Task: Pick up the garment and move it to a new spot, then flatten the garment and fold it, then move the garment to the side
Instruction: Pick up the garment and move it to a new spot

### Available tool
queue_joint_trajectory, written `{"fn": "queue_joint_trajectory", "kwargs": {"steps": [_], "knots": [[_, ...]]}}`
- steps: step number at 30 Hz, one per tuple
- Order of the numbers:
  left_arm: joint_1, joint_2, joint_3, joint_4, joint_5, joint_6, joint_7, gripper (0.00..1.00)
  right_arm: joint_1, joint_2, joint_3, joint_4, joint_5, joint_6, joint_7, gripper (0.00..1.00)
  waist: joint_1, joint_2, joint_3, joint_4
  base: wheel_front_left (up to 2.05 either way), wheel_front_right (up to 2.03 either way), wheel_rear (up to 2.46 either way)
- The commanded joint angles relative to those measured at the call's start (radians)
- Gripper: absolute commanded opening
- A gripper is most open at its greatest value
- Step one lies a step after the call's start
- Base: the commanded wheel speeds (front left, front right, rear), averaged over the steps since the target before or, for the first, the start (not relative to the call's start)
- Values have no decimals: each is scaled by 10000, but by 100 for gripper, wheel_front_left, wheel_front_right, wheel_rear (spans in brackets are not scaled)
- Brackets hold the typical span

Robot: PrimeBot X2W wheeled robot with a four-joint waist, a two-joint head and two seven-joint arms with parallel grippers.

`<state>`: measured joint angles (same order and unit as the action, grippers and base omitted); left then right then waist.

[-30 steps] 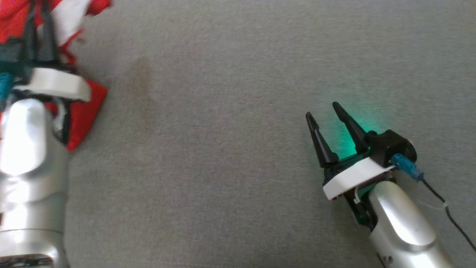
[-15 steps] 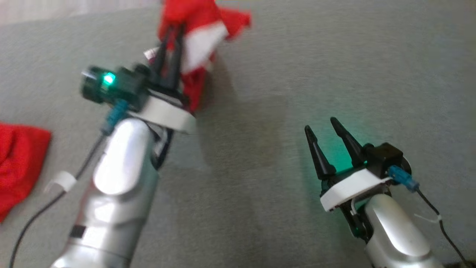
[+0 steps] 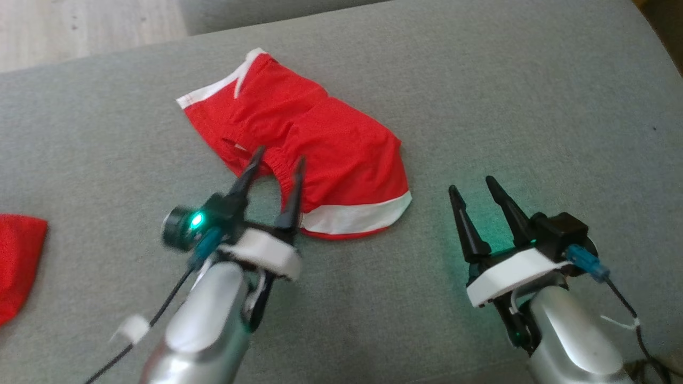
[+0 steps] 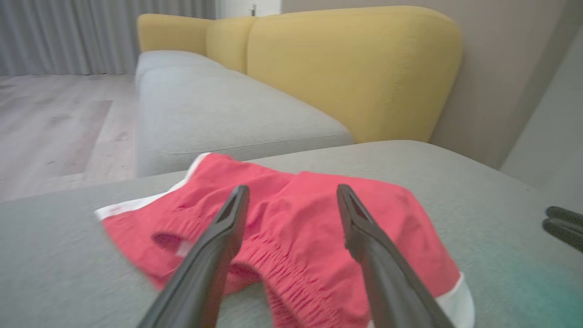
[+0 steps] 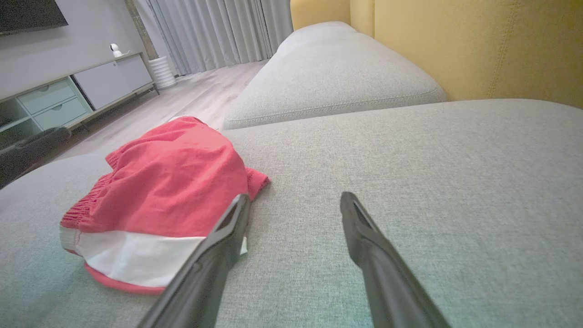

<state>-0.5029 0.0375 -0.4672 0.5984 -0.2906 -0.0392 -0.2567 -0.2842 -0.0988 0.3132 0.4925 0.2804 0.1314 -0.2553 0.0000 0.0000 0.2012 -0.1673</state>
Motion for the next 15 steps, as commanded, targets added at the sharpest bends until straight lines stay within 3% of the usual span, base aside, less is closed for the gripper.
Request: {"fn": "queue_joint_trajectory", "kwargs": {"steps": [1, 9, 15], "knots": [[126, 226, 617, -399, 24, 150, -50, 100, -9, 141, 47, -284, 22, -7, -65, 100, 0, 0, -105, 134, 0, 0, 0], [2722, 703, 2876, -1982, 413, 820, -51, 100, 363, 227, -732, -410, -196, -7, -65, 100, 0, 0, -737, 737, 0, 0, 0], [4139, 469, 3957, -2841, 799, 647, -51, 100, 814, 266, -1118, -440, -347, -7, -65, 100, 0, 0, -1201, 1116, 0, 0, 0]]}}
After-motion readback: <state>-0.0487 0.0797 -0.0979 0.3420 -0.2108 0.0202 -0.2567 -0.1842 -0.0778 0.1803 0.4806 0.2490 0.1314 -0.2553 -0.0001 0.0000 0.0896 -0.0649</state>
